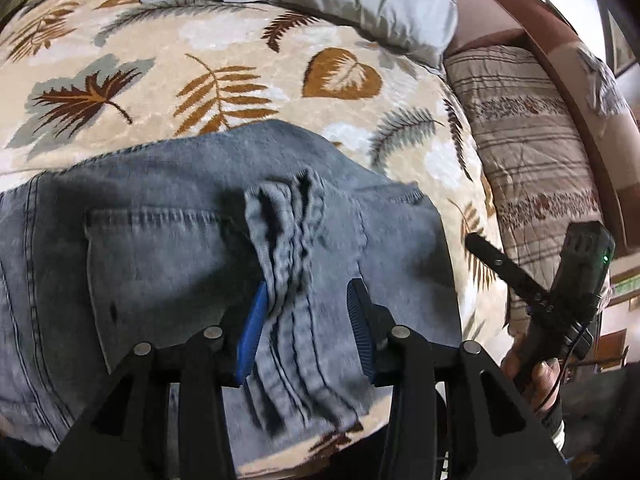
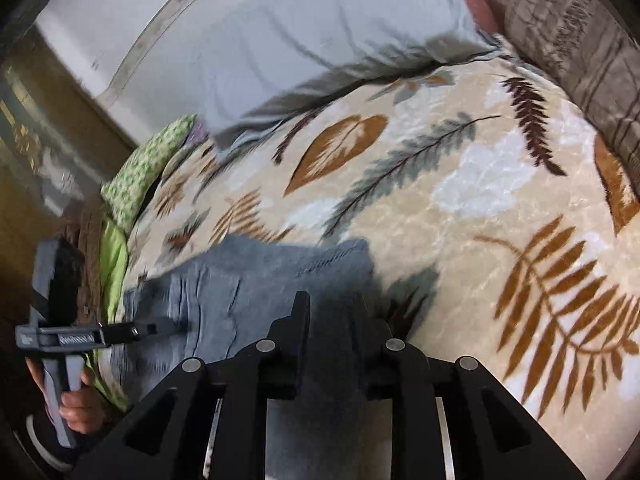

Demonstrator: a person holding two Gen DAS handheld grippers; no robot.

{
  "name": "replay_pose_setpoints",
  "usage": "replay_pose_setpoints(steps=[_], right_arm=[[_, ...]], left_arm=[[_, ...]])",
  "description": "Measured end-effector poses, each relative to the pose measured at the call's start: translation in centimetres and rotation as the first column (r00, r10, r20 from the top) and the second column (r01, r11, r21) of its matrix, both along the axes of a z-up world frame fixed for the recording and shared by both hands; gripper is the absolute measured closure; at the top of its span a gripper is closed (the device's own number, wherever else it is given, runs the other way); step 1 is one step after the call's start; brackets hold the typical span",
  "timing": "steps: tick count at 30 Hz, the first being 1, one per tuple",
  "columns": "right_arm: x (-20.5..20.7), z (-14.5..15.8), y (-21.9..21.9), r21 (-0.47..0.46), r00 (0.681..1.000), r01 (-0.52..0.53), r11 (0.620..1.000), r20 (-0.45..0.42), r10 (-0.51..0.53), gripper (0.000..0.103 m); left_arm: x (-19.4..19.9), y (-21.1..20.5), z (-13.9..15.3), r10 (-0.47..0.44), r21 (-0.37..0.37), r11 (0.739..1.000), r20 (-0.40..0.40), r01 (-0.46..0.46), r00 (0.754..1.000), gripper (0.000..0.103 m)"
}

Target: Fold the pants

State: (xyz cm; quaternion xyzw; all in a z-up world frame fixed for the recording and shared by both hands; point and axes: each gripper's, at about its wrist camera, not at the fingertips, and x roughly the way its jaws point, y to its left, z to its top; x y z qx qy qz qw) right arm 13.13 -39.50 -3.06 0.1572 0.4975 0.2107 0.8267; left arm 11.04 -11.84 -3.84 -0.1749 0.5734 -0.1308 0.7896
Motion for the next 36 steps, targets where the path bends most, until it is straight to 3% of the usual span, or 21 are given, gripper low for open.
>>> replay_pose_setpoints(steps=[4, 7, 11, 13, 17, 20, 24, 29, 36], right_arm=[[-0.6, -1.1, 1.5, -0.038, 1.0, -0.021, 0.999, -0.009, 0.021, 0.081], [-0.7, -2.7, 1.9, -0.091, 0.999, -0.017, 0.996, -0.036, 0.014, 0.082], [-0.8, -4.2, 2.3, -0.166, 0.998, -0.03, 0.986, -0.058, 0.021, 0.087], [-1.0, -3.4, 1.9, -0.141, 0.998, -0.02, 0.99, -0.063, 0.011, 0.081], [-3.1, -1.0, 0.8, -0.059, 0.998, -0.03, 0.998, -0.056, 0.026, 0.081], [-5.7, -0.1, 0.7, -0.045, 0.997, -0.065, 0.997, -0.038, 0.063, 0.081], [-8.1, -1.5, 1.5, -0.092, 0.994, -0.106, 0.99, -0.046, 0.102, 0.082], [-8.7, -3.4, 1.7, -0.12, 0.996, -0.079, 0.99, -0.048, 0.074, 0.085], [-9.1, -0.8, 1.8, -0.127, 0.999, -0.047, 0.991, -0.034, 0.043, 0.08]], left_arm=[[-1.3, -0.8, -1.7, -0.029, -0.006, 1.0, -0.055, 0.029, 0.998, 0.06], [-2.3, -1.8, -3.1, -0.065, 0.073, 0.995, -0.035, 0.068, 0.997, 0.061], [-2.8, -3.2, -2.6, -0.109, 0.165, 0.981, 0.001, 0.107, 0.994, 0.061], [-2.9, -3.0, -2.3, -0.11, 0.158, 0.981, -0.009, 0.11, 0.994, 0.061], [-4.1, -2.7, -1.4, -0.113, 0.124, 0.986, -0.019, 0.114, 0.993, 0.06], [-5.1, -3.2, -1.1, -0.125, 0.148, 0.981, 0.002, 0.123, 0.992, 0.058], [-5.5, -3.3, -2.3, -0.109, 0.155, 0.982, 0.006, 0.107, 0.994, 0.057], [-6.1, -3.5, -2.5, -0.139, 0.189, 0.974, 0.058, 0.126, 0.989, 0.057], [-6.2, -2.2, -1.2, -0.098, 0.137, 0.986, 0.031, 0.092, 0.995, 0.057]])
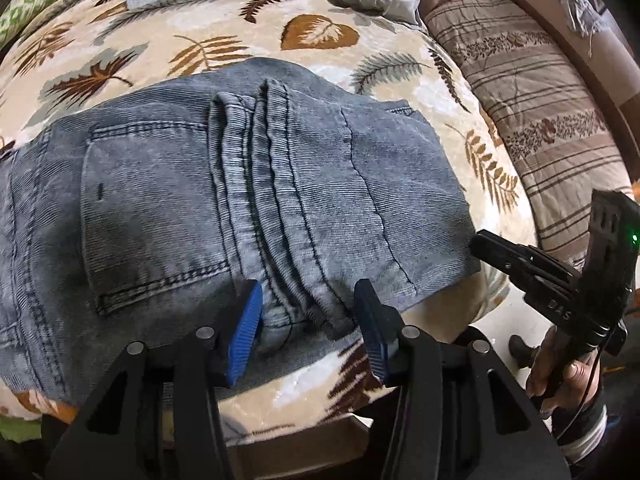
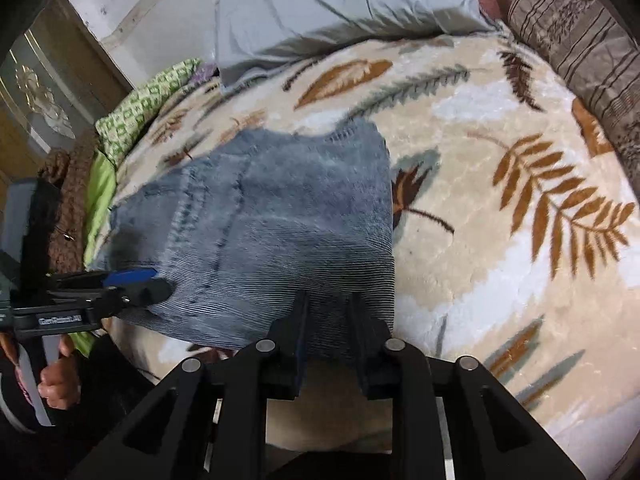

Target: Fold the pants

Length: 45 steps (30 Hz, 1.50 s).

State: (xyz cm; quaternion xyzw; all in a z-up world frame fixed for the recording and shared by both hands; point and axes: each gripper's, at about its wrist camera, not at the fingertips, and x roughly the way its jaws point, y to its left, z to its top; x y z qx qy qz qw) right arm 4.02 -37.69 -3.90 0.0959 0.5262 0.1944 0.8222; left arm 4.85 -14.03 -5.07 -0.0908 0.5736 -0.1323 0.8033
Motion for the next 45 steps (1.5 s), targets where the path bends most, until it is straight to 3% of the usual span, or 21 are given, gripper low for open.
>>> replay_pose_setpoints(steps=[4, 10, 14, 17, 22, 28, 38, 41, 45], right_arm=[[-1.0, 2.3, 0.0, 0.015, 0.999, 0.024, 1.0, 0.039, -0.024, 0.072], [-2.7, 4.4, 3.8, -0.074, 0.994, -0.046, 0.996, 0.098, 0.053, 0.056], [-3.3, 4.8, 7.3, -0.113, 0.987, -0.109, 0.988, 0.103, 0.12, 0.045], [-3.6, 4.8, 10.0, -0.133, 0.982, -0.149, 0.98, 0.095, 0.162, 0.037], [-3.7, 4.7, 14.2, -0.164, 0.974, -0.2, 0.966, 0.078, 0.215, 0.03], [-4.8, 4.8, 19.2, -0.239, 0.947, -0.276, 0.931, 0.095, 0.306, 0.027], [-6.5, 4.4, 25.6, -0.333, 0.898, -0.362, 0.87, 0.124, 0.422, 0.026], [-7.3, 4.0, 28.4, -0.383, 0.867, -0.399, 0.833, 0.138, 0.478, 0.026], [-9.1, 2.7, 32.8, -0.483, 0.802, -0.447, 0.753, 0.157, 0.577, 0.024]], left_arm=[[-0.6, 1.1, 0.8, 0.019, -0.021, 1.0, 0.0, -0.019, 1.0, 0.055], [-1.9, 2.9, 2.4, 0.056, 0.069, 0.996, 0.069, -0.061, 0.996, 0.044], [-2.5, 5.1, 3.3, 0.097, 0.093, 0.99, 0.109, -0.107, 0.989, 0.033], [-3.0, 6.8, 3.5, 0.13, 0.131, 0.98, 0.133, -0.147, 0.983, 0.031], [-3.7, 9.5, 3.7, 0.159, 0.186, 0.964, 0.164, -0.189, 0.973, 0.031], [-4.5, 13.6, 3.4, 0.195, 0.202, 0.952, 0.171, -0.229, 0.966, 0.031], [-3.8, 24.7, 2.3, 0.351, 0.099, 0.929, 0.077, -0.358, 0.933, 0.03], [-2.4, 27.1, 1.8, 0.365, 0.062, 0.929, 0.019, -0.366, 0.931, 0.03], [0.1, 28.3, 0.1, 0.332, -0.022, 0.942, -0.083, -0.335, 0.94, 0.03]])
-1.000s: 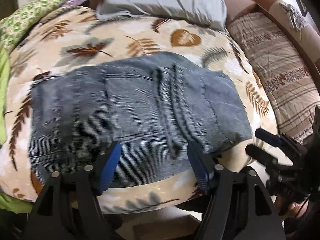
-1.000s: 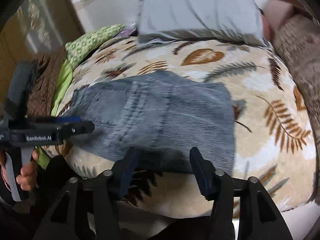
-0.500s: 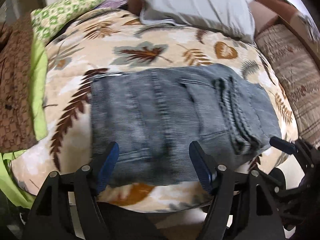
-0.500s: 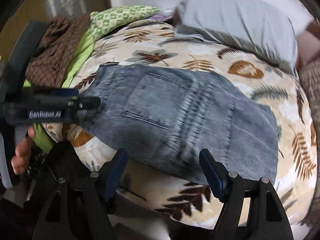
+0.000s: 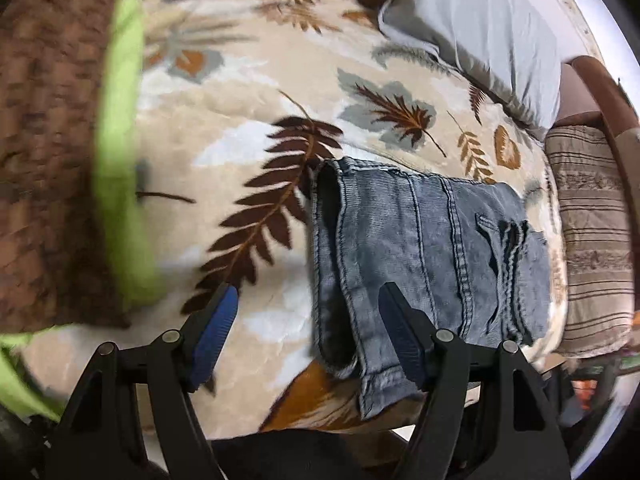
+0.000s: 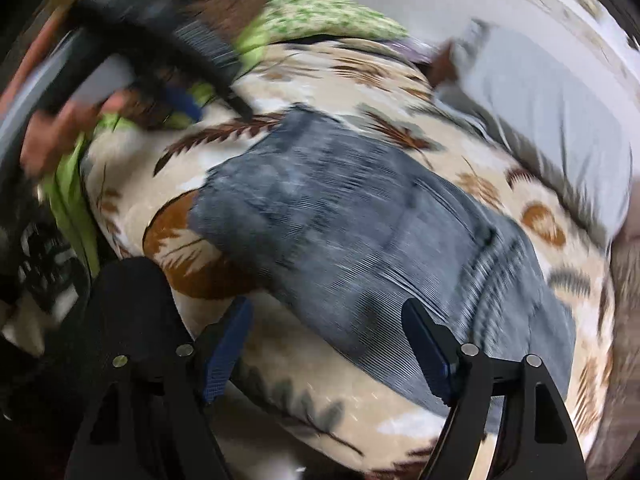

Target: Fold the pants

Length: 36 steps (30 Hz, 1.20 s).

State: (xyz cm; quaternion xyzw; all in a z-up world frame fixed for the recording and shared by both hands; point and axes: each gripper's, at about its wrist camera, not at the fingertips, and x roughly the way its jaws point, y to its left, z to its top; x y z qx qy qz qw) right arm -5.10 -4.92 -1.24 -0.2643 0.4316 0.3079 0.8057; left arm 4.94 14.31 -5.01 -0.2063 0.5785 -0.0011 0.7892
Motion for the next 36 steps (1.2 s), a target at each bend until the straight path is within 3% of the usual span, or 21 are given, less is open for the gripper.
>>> replay_pose_setpoints(steps=[3, 7, 13, 16, 21, 22, 24, 25, 26, 28, 36], right_arm=[[-1.6, -1.5, 2.7, -0.106, 0.991, -0.066, 0.992, 0.111, 0.078, 0.023], [-3.5, -3.6, 5.3, -0.262, 0.945, -0.127, 0.957, 0.26, 0.196, 0.023], [-4.4, -6.0, 7.7, -0.387, 0.881, -0.134, 0.912, 0.375, 0.288, 0.022], [-4.4, -6.0, 8.8, -0.391, 0.855, -0.113, 0.913, 0.43, 0.29, 0.021], [-2.3, -5.9, 9.4, -0.374, 0.873, -0.069, 0.925, 0.426, 0.238, 0.023], [-1.9, -5.8, 9.4, -0.369, 0.876, -0.067, 0.927, 0.422, 0.232, 0.026], [-1.4, -5.7, 9.4, -0.356, 0.887, -0.073, 0.932, 0.404, 0.224, 0.044], [-1.3, -5.6, 9.5, -0.351, 0.893, -0.08, 0.933, 0.392, 0.224, 0.049], [-1.3, -5.6, 9.4, -0.347, 0.893, -0.089, 0.934, 0.387, 0.229, 0.061], [-1.7, -5.1, 9.3, -0.328, 0.891, -0.111, 0.938, 0.385, 0.24, 0.073], [-1.1, -1.3, 7.1, -0.177, 0.916, -0.077, 0.981, 0.377, 0.139, 0.08]], left_arm=[[1.8, 0.6, -1.5, -0.003, -0.116, 0.993, -0.034, -0.001, 0.999, 0.03], [4.2, 1.6, -2.7, 0.007, -0.225, 0.974, -0.06, -0.021, 0.998, 0.03], [7.8, 1.4, -2.7, -0.089, -0.211, 0.975, -0.052, 0.076, 0.995, 0.03], [8.9, 0.6, -2.9, -0.165, -0.211, 0.966, -0.052, 0.15, 0.985, 0.018], [9.6, -1.8, -3.0, -0.285, -0.187, 0.943, -0.028, 0.275, 0.958, 0.014], [9.5, -2.1, -2.9, -0.303, -0.196, 0.935, -0.016, 0.294, 0.953, 0.014], [9.5, -2.3, -3.0, -0.315, -0.237, 0.922, -0.002, 0.305, 0.949, 0.014], [9.4, -2.3, -3.0, -0.316, -0.27, 0.913, 0.005, 0.306, 0.949, 0.021], [9.3, -2.4, -3.1, -0.317, -0.297, 0.905, 0.003, 0.303, 0.948, 0.04], [9.0, -2.6, -3.4, -0.317, -0.31, 0.904, -0.019, 0.296, 0.948, 0.074], [7.8, -3.5, -0.6, -0.271, -0.272, 0.925, 0.02, 0.266, 0.962, 0.085]])
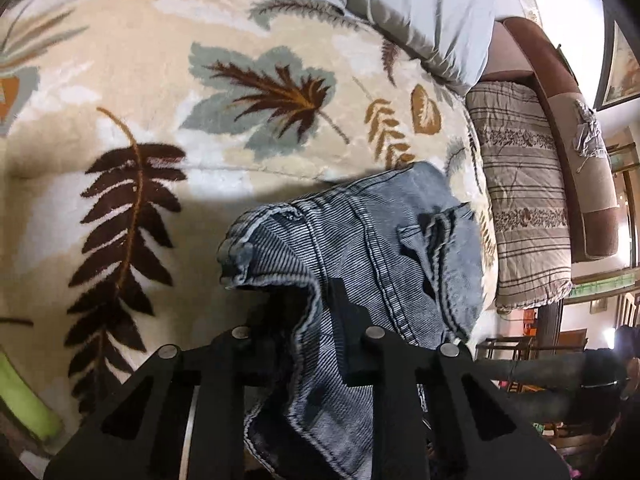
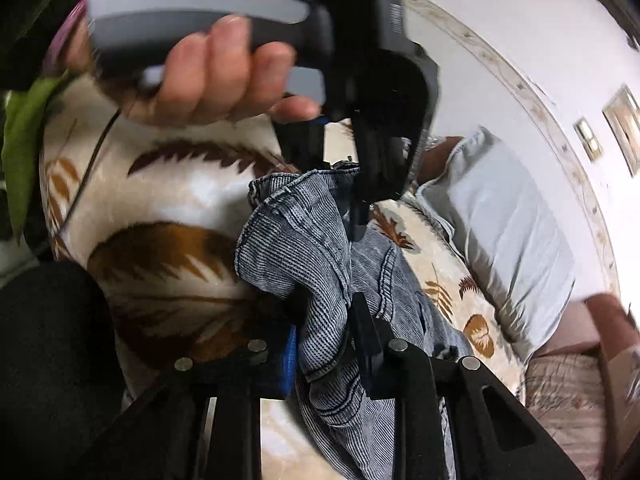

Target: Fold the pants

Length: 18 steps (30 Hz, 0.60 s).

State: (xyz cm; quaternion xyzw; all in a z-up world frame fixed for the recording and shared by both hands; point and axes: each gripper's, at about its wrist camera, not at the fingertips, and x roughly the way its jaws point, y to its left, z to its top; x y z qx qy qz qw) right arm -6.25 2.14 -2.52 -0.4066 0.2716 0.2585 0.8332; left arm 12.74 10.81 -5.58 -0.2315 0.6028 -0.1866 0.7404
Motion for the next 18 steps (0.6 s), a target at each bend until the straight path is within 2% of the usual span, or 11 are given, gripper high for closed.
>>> replay_pose_setpoints(steps=[3, 4, 13, 18], right_arm=[[-0.1, 1.4, -1.0, 0.051, 1.0, 0.022, 0.998, -0.001, -0.022, 0.08], [0.1, 1.8, -1.4, 0.066, 1.0, 0.028, 0.997, -0.001, -0.028, 0.08], [0.5, 5.8, -6.0, 0.213, 0.995, 0.103, 0.972, -0.016, -0.102, 0.084], [1.0, 8.0, -9.5, 0.295, 0.987, 0.159, 0.942, -0.036, -0.155, 0.089]], left_arm=[[-0.1, -0.7, 1.6, 0.015, 0.002, 1.0, 0.017, -0.015, 1.0, 0.088], [-0.1, -1.0, 2.3, 0.019, 0.011, 1.0, 0.028, -0.02, 0.999, 0.092], [0.1, -5.6, 7.2, 0.001, 0.07, 0.998, 0.107, -0.009, 0.994, 0.092], [0.5, -9.0, 9.4, -0.028, 0.082, 0.997, 0.127, 0.018, 0.991, 0.096]])
